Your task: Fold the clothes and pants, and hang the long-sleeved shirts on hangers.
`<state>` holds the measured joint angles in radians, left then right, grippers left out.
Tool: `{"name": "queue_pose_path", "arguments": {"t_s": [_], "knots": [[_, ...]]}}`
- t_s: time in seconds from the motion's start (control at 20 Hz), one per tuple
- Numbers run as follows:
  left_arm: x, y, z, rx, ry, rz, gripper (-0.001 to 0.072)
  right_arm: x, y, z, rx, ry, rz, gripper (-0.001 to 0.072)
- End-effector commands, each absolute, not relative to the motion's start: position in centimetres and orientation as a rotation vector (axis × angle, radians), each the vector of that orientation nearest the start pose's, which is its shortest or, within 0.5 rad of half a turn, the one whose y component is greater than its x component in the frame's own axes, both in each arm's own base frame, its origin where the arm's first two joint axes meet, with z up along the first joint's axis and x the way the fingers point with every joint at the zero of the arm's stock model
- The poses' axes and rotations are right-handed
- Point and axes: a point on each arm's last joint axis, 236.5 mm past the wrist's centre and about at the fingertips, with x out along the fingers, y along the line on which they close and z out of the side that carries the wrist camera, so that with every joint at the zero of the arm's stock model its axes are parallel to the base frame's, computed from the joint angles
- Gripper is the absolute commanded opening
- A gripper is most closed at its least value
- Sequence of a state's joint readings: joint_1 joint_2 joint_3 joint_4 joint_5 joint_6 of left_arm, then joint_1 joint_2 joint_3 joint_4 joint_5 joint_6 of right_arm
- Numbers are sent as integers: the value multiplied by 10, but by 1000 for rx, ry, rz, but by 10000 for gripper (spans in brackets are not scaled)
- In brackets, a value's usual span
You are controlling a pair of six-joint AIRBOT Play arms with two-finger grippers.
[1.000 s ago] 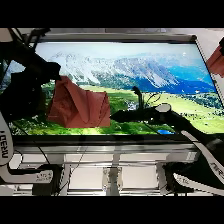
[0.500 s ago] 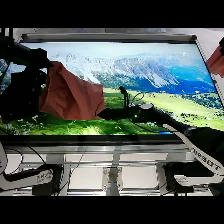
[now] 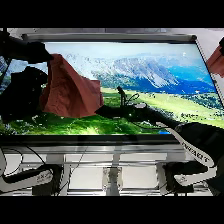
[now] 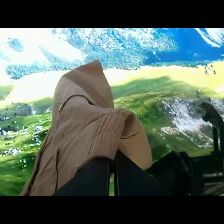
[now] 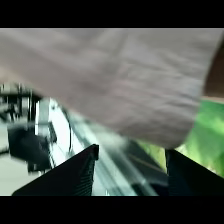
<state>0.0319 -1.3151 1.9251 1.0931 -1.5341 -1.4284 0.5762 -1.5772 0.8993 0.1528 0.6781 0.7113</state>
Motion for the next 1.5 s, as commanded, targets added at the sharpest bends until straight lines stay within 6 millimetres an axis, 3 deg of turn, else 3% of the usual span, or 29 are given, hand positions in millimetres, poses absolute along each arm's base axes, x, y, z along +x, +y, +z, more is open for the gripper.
{"name": "queue_pose_path", "arguments": {"t_s": [0.0,0.2,0.55,0.8,1.0,1.05,1.15,1.3,1.45], "knots": [[404,-96,270,-121,856,-467,14,352,376,-38,849,1075,749,468],[404,-96,269,-121,858,-468,14,368,360,-38,867,1052,711,468],[404,-96,270,-121,859,-468,14,384,352,-56,865,1024,608,466],[403,-96,269,-121,863,-468,13,404,380,-28,868,954,741,437],[400,-96,267,-118,877,-472,13,418,388,-6,817,887,790,437],[400,-96,267,-118,877,-472,14,418,389,-5,817,887,797,413],[400,-96,267,-118,877,-472,14,415,390,-4,810,890,813,289],[401,-95,267,-118,877,-469,14,412,393,2,818,889,837,10],[403,-82,267,-132,872,-439,14,413,388,40,830,839,951,10]]}}
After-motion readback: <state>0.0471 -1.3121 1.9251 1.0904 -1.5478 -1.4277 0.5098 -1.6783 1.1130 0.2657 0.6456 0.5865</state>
